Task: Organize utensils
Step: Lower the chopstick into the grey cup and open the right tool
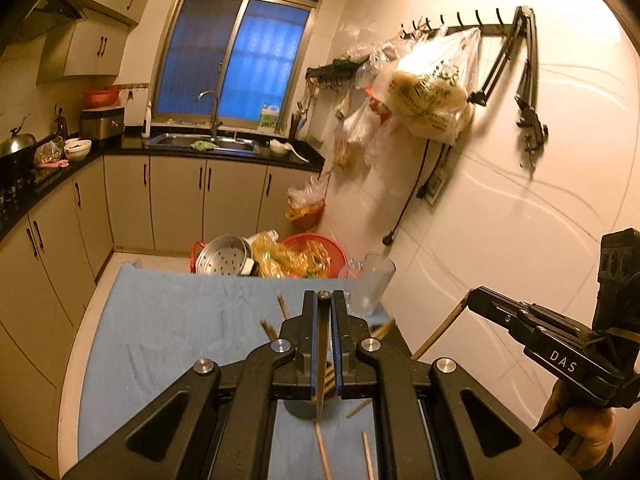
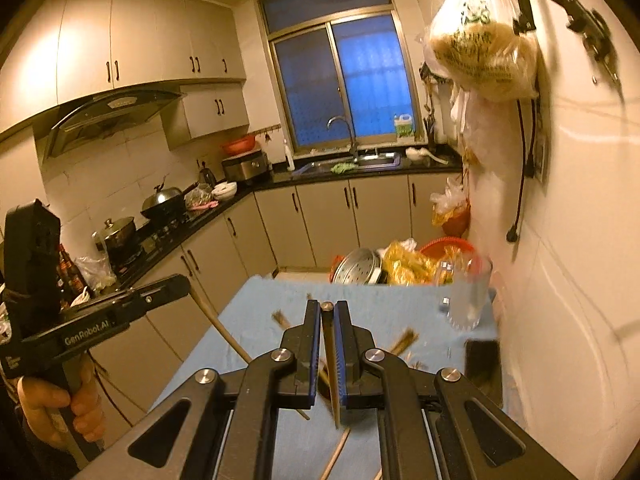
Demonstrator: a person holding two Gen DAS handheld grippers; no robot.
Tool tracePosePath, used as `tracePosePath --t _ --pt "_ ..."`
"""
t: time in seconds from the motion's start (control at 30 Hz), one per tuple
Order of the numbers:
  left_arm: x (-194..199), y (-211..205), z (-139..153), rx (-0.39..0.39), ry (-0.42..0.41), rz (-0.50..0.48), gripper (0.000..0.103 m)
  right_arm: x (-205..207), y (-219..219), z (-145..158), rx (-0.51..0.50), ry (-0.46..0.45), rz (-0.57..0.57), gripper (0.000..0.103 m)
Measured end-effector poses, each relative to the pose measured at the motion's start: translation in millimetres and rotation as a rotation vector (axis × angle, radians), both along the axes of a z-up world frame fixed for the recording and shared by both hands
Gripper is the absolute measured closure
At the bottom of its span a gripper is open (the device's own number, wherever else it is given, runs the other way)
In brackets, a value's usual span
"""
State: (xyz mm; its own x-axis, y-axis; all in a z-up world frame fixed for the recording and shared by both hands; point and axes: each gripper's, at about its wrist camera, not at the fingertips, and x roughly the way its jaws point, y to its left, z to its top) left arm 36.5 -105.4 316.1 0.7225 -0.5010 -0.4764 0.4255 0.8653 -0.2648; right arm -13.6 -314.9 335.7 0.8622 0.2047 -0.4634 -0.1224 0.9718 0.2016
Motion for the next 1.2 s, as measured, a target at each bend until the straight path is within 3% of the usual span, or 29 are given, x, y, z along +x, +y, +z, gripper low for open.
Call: tracePosePath --t 0.3,0.63,0.87,1.2 --pt "35 -19 -10 0.015 -0.03 0.039 0.097 42 9 8 -0.041 -0.045 -0.019 0.095" --pt "69 -28 -61 0.042 0.056 0.04 0.097 93 5 -46 -0.035 0.007 -0.028 0.095" --pt "72 -31 -84 0.063 0.097 0.035 0.097 104 2 -88 -0.009 0.078 -0.014 0.095" --pt "72 -33 -105 0.07 0.148 0.046 0.096 101 -6 -107 0.019 0.118 -0.029 0.092"
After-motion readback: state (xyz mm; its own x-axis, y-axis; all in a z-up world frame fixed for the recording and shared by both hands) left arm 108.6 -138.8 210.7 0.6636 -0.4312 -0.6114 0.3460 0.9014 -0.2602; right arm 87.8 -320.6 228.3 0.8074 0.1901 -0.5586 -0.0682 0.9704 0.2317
